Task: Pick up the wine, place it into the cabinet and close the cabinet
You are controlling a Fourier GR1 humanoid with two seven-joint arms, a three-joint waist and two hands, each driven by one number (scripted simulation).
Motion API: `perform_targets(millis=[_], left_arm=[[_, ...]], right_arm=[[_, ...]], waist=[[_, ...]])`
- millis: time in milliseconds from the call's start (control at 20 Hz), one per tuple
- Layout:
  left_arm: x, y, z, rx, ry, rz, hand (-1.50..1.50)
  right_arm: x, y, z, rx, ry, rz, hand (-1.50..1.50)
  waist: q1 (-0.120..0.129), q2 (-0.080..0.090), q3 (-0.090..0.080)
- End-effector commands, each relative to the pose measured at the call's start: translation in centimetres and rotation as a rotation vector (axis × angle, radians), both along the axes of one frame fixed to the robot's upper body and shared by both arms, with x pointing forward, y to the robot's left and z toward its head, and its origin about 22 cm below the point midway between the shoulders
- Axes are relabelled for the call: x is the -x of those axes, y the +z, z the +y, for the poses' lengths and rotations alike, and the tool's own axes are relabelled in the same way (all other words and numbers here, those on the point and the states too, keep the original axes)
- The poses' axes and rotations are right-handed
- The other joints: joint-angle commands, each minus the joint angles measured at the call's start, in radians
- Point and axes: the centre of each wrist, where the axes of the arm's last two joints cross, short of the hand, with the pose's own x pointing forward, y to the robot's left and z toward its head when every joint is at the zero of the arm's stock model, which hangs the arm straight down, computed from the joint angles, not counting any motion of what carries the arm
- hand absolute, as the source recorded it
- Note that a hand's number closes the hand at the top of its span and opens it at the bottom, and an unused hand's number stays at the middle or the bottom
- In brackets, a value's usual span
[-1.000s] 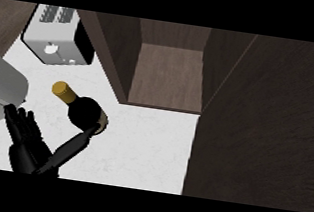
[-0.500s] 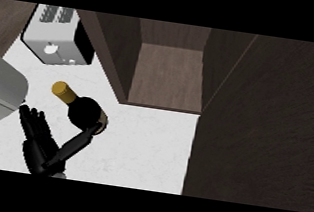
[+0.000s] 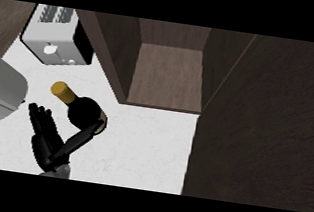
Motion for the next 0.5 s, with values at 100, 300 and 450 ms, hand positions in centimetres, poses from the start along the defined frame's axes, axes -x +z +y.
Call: perform_targets(millis=[100, 300, 450], left_arm=[[-0.1, -3.1, -1.3, -0.002, 0.004, 0.01, -1.5], [-0.5, -4.2, 0.5, 0.043, 0.007, -0.032, -1.5], [-0.9, -4.2, 0.6, 0.058, 0.013, -0.055, -1.5]], right_arm=[[-1.1, 0.2, -0.9, -0.012, -0.005, -0.014, -1.5], [-0.5, 0.3, -1.1, -0.013, -0.017, -0.004, -1.5], [0.4, 0.4, -0.8, 0.013, -0.019, -0.014, -1.5]], waist=[[-0.001, 0.001, 0.0], [-0.002, 0.001, 0.0], [-0.002, 0.0, 0.0]])
